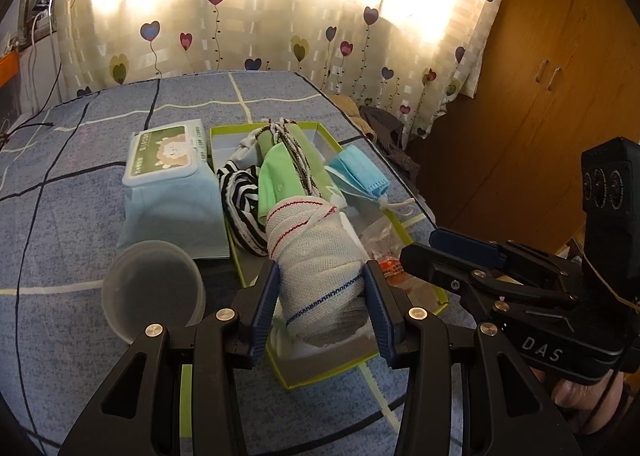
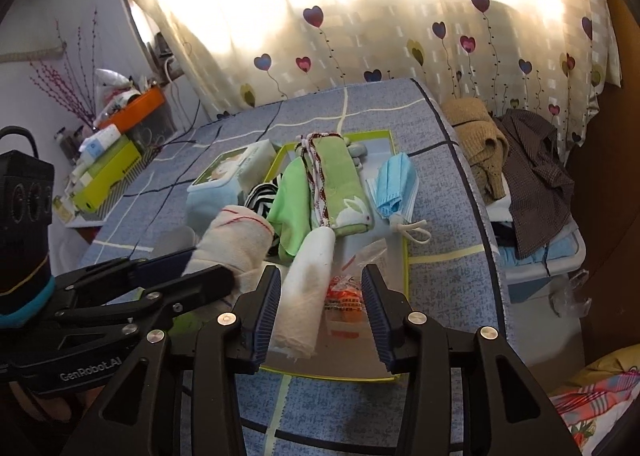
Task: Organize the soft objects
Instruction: 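Carry the rolled bandage and white towel with both grippers over the box, then lower both rolls into the box and open both grippers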
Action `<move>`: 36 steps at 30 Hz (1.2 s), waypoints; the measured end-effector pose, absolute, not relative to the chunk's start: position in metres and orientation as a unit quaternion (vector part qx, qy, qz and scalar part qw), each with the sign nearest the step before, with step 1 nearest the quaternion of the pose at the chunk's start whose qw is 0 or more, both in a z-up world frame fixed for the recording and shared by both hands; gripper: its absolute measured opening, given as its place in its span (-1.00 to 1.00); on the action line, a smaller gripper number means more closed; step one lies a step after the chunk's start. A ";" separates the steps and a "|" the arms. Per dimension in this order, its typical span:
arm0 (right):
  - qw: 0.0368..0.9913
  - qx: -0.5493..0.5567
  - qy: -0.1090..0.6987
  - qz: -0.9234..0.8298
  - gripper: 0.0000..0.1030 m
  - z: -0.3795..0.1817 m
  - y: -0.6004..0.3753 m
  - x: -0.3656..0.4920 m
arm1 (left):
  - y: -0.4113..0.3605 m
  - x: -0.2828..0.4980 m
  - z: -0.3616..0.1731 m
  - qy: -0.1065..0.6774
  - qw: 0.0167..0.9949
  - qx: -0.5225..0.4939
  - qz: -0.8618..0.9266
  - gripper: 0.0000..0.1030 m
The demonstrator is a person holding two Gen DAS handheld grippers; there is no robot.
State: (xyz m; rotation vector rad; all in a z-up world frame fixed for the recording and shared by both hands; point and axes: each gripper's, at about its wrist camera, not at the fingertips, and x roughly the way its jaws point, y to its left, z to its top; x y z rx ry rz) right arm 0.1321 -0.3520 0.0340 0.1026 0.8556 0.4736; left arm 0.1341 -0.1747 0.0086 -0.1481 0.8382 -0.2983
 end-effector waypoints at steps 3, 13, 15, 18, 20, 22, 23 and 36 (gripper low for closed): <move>0.881 0.053 0.411 0.227 -0.20 0.033 -0.355 0.133 | -0.178 0.142 0.008 0.408 0.898 -0.074 -0.145 -0.14; 0.881 0.061 0.413 0.223 -0.20 0.027 -0.363 0.139 | -0.192 0.160 -0.004 0.419 0.895 -0.063 -0.144 -0.12; 0.881 0.063 0.413 0.222 -0.20 0.027 -0.365 0.140 | -0.192 0.160 -0.003 0.418 0.895 -0.059 -0.143 -0.11; 0.882 0.065 0.411 0.221 -0.20 0.028 -0.368 0.140 | -0.192 0.159 -0.003 0.419 0.895 -0.060 -0.142 -0.10; 0.882 0.065 0.411 0.221 -0.20 0.028 -0.369 0.140 | -0.191 0.157 0.000 0.414 0.897 -0.059 -0.142 -0.09; 0.882 0.065 0.411 0.220 -0.20 0.029 -0.369 0.139 | -0.191 0.155 0.003 0.407 0.900 -0.060 -0.146 -0.09; 0.883 0.065 0.410 0.220 -0.20 0.029 -0.370 0.139 | -0.190 0.153 0.006 0.404 0.901 -0.062 -0.147 -0.09; 0.885 0.062 0.407 0.217 -0.20 0.035 -0.367 0.126 | -0.183 0.140 0.013 0.396 0.902 -0.072 -0.159 -0.08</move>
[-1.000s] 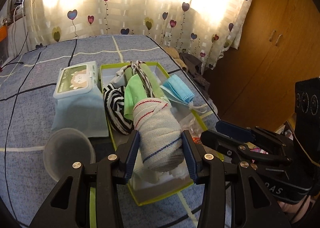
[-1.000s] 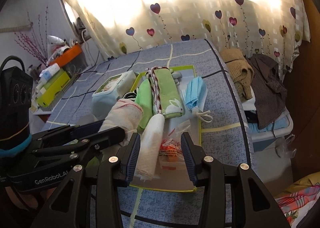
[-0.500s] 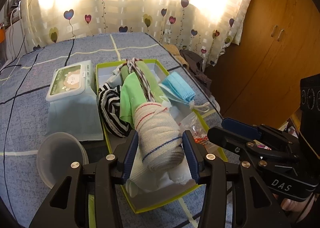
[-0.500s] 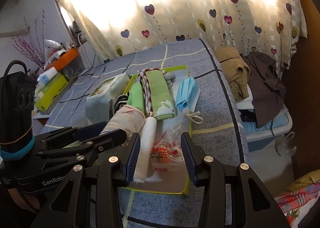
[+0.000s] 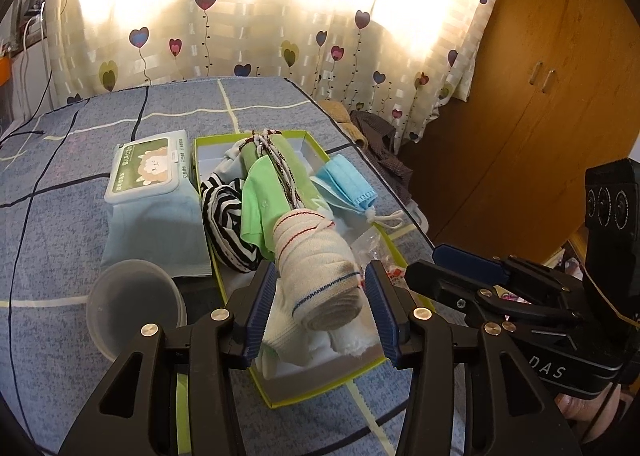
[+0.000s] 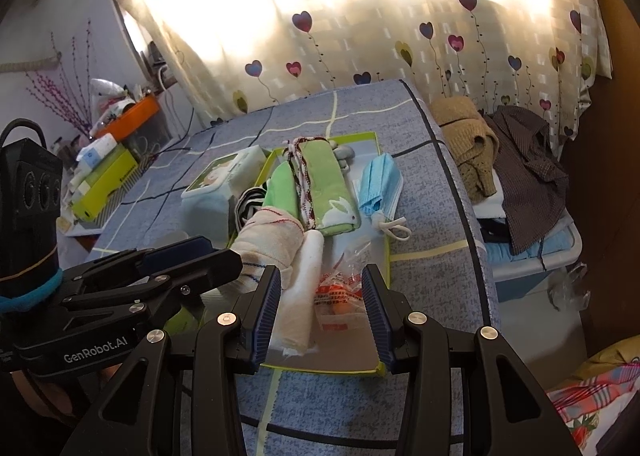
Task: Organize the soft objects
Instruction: 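Lower both rolls into the box and open both grippers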
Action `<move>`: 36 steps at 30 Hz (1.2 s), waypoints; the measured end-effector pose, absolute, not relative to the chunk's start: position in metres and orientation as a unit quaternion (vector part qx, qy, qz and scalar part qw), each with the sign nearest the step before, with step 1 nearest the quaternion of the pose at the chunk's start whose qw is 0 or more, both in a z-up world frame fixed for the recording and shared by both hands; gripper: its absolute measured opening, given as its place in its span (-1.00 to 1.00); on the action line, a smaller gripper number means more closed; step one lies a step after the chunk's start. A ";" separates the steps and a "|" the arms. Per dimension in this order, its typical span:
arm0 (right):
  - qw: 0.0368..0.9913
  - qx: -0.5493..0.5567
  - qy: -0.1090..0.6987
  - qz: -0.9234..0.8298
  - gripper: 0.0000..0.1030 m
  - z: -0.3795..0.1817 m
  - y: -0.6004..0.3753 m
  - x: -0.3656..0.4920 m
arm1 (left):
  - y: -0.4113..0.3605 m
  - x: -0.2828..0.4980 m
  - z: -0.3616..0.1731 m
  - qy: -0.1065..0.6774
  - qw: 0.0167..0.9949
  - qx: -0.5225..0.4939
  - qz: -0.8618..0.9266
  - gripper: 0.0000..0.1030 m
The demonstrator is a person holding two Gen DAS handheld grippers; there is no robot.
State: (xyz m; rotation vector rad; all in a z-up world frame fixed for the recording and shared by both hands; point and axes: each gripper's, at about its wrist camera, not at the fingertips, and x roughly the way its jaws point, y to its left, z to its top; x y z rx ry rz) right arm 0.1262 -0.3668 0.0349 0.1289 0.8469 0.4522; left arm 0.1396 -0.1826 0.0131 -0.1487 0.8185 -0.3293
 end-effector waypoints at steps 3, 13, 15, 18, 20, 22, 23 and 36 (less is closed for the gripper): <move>0.886 0.060 0.406 0.217 -0.20 0.037 -0.365 0.122 | -0.181 0.136 0.015 0.394 0.900 -0.075 -0.169 -0.08; 0.887 0.046 0.404 0.219 -0.14 0.046 -0.354 0.105 | -0.171 0.117 0.025 0.379 0.905 -0.074 -0.180 -0.08; 0.888 0.039 0.404 0.219 -0.02 0.048 -0.349 0.099 | -0.169 0.112 0.027 0.380 0.904 -0.074 -0.183 -0.08; 0.889 0.029 0.405 0.213 0.02 0.049 -0.343 0.091 | -0.166 0.104 0.028 0.384 0.904 -0.066 -0.175 -0.08; 0.890 0.021 0.406 0.205 0.08 0.050 -0.340 0.087 | -0.164 0.099 0.028 0.383 0.905 -0.063 -0.173 -0.08; 0.893 0.011 0.404 0.198 0.11 0.052 -0.335 0.080 | -0.162 0.095 0.029 0.385 0.907 -0.056 -0.163 -0.08; 0.893 0.010 0.404 0.198 0.11 0.052 -0.334 0.079 | -0.160 0.092 0.029 0.387 0.907 -0.053 -0.157 -0.08; 0.896 -0.013 0.404 0.184 0.15 0.053 -0.313 0.048 | -0.145 0.060 0.026 0.392 0.910 -0.042 -0.131 -0.08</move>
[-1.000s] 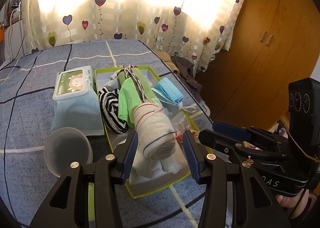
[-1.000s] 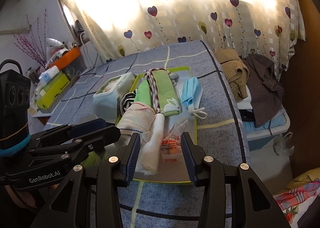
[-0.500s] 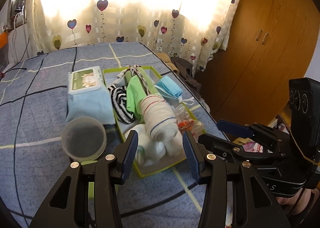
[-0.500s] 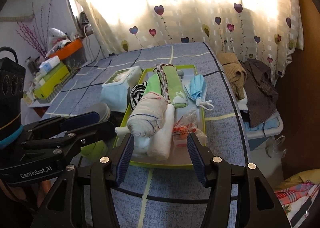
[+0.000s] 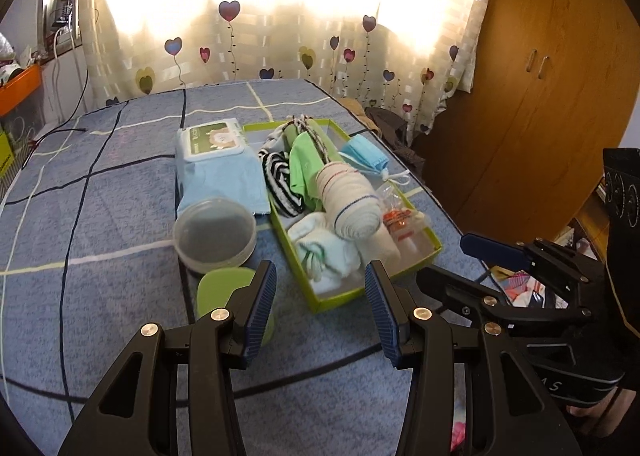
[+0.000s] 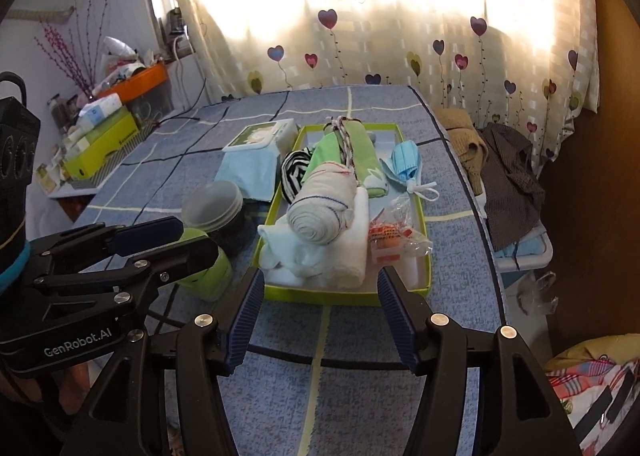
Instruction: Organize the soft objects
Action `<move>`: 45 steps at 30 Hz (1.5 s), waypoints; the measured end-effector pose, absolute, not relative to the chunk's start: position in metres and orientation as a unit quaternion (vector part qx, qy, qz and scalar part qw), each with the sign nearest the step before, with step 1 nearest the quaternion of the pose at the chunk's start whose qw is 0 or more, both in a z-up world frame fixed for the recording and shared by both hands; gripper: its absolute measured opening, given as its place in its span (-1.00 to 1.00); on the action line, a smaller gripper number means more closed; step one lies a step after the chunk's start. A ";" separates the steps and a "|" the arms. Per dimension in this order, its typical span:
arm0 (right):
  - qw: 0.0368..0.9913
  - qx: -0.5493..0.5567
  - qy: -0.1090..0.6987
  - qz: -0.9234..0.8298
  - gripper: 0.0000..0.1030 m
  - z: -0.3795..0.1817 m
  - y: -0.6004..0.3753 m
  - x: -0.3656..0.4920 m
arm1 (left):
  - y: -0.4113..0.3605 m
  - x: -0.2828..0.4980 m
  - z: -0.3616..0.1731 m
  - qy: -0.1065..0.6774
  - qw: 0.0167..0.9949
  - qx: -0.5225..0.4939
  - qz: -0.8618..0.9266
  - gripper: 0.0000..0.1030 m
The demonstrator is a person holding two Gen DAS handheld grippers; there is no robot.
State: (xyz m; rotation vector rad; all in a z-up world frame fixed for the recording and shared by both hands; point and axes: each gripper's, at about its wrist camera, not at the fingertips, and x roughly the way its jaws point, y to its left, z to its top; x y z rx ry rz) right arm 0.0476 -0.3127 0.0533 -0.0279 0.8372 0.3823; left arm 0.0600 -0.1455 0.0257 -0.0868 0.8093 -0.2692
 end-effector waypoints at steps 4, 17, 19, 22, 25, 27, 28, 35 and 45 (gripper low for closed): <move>0.896 -0.019 0.404 0.183 0.15 0.055 -0.307 0.041 | -0.142 0.053 0.024 0.394 0.909 -0.045 -0.127 -0.08; 0.894 -0.033 0.405 0.188 0.15 0.057 -0.288 0.032 | -0.127 0.044 0.023 0.390 0.912 -0.051 -0.113 -0.08; 0.894 -0.033 0.406 0.188 0.15 0.057 -0.286 0.032 | -0.125 0.043 0.023 0.390 0.912 -0.053 -0.115 -0.08; 0.894 -0.035 0.406 0.187 0.15 0.056 -0.285 0.032 | -0.123 0.044 0.022 0.390 0.912 -0.055 -0.115 -0.08; 0.894 -0.036 0.406 0.187 0.15 0.056 -0.284 0.032 | -0.122 0.044 0.022 0.390 0.912 -0.056 -0.115 -0.08; 0.894 -0.036 0.406 0.186 0.15 0.056 -0.284 0.032 | -0.121 0.045 0.021 0.392 0.911 -0.057 -0.115 -0.08; 0.894 -0.037 0.406 0.186 0.15 0.056 -0.283 0.032 | -0.121 0.045 0.021 0.392 0.911 -0.058 -0.114 -0.08; 0.894 -0.037 0.407 0.186 0.15 0.055 -0.281 0.033 | -0.121 0.045 0.022 0.389 0.914 -0.049 -0.106 -0.08; 0.893 -0.038 0.410 0.185 0.15 0.053 -0.280 0.034 | -0.121 0.049 0.018 0.396 0.911 -0.046 -0.105 -0.08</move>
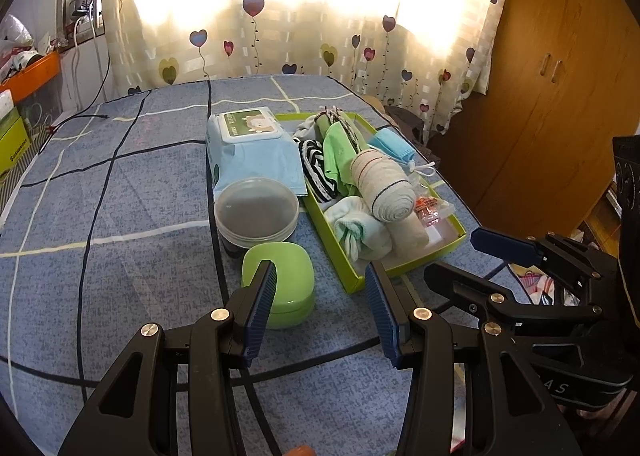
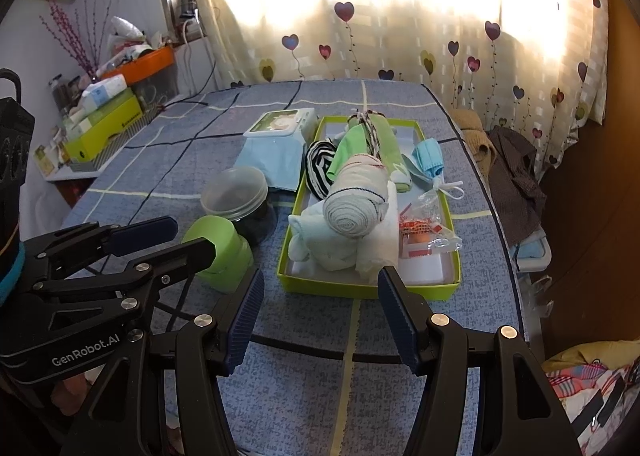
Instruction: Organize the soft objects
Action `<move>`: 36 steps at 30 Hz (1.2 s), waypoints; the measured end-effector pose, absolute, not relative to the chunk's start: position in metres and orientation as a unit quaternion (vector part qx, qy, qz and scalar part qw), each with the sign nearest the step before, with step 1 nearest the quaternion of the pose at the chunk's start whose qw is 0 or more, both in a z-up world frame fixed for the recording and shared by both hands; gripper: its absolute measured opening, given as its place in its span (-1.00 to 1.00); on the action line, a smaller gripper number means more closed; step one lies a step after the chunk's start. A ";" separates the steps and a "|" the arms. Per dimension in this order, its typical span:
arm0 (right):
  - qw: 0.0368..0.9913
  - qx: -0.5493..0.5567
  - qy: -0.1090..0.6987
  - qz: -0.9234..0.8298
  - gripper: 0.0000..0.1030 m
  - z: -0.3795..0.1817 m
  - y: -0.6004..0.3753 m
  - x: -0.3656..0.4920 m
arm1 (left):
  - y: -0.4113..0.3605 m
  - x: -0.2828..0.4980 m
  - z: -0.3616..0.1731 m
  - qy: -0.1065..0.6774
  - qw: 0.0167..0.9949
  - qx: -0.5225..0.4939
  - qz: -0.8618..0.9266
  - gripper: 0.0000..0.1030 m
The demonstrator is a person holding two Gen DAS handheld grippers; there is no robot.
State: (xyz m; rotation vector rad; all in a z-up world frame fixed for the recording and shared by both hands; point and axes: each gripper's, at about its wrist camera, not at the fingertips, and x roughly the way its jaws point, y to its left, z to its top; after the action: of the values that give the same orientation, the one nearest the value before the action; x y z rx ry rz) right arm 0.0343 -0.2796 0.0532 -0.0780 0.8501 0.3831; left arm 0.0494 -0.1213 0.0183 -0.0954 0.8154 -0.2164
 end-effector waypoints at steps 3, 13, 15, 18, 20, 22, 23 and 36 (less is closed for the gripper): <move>0.893 -0.039 0.410 0.184 0.15 0.052 -0.280 0.035 | -0.121 0.051 0.017 0.399 0.909 -0.050 -0.108 -0.08; 0.893 -0.040 0.410 0.184 0.15 0.051 -0.278 0.036 | -0.119 0.053 0.015 0.400 0.909 -0.052 -0.108 -0.08; 0.892 -0.039 0.410 0.184 0.15 0.051 -0.278 0.036 | -0.119 0.053 0.015 0.399 0.909 -0.052 -0.107 -0.08; 0.892 -0.039 0.410 0.184 0.15 0.051 -0.278 0.037 | -0.119 0.054 0.015 0.398 0.910 -0.050 -0.105 -0.08; 0.892 -0.039 0.411 0.184 0.15 0.049 -0.278 0.038 | -0.120 0.054 0.015 0.398 0.910 -0.050 -0.105 -0.08; 0.892 -0.039 0.411 0.183 0.15 0.049 -0.278 0.038 | -0.120 0.054 0.015 0.399 0.909 -0.050 -0.105 -0.08; 0.892 -0.040 0.411 0.183 0.15 0.049 -0.278 0.038 | -0.120 0.054 0.014 0.400 0.909 -0.050 -0.104 -0.08; 0.891 -0.040 0.413 0.183 0.15 0.048 -0.280 0.039 | -0.126 0.052 0.012 0.402 0.909 -0.040 -0.097 -0.08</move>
State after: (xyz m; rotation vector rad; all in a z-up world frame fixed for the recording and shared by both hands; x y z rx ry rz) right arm 0.0394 -0.2805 0.0481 -0.0825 0.8565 0.3797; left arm 0.0520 -0.1259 0.0123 -0.0818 0.8301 -0.1994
